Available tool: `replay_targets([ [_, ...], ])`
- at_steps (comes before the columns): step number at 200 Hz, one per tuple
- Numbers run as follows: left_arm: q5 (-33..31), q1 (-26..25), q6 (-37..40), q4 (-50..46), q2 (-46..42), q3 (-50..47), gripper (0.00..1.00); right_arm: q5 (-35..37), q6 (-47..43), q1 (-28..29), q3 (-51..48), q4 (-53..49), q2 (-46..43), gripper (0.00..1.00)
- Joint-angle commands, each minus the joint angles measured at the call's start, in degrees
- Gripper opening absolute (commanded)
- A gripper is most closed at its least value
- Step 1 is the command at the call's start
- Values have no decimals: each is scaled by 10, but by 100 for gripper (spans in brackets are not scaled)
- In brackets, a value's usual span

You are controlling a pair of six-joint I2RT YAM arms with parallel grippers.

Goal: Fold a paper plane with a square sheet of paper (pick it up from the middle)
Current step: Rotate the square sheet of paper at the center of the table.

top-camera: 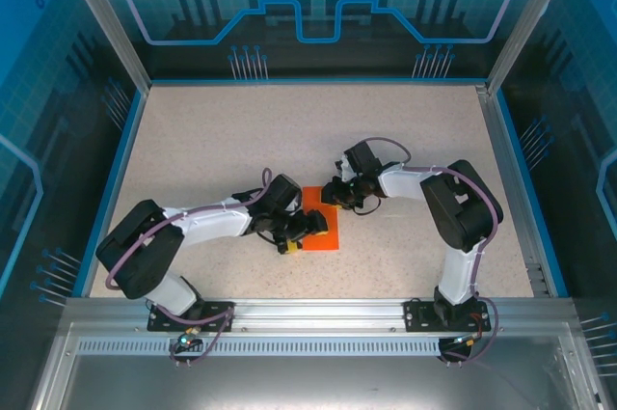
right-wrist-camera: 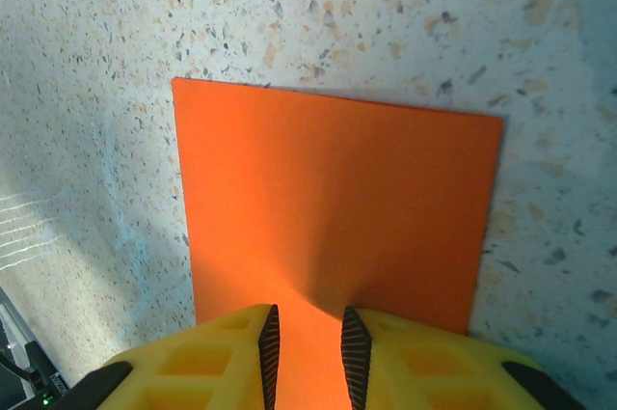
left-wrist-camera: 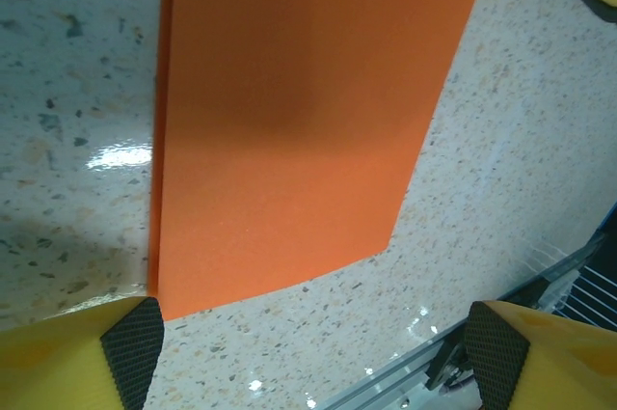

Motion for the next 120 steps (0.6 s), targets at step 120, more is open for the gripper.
replay_targets([
  [120,9,-10,10,10,15,23,71,55,2,-9,-34,-46,58,28],
])
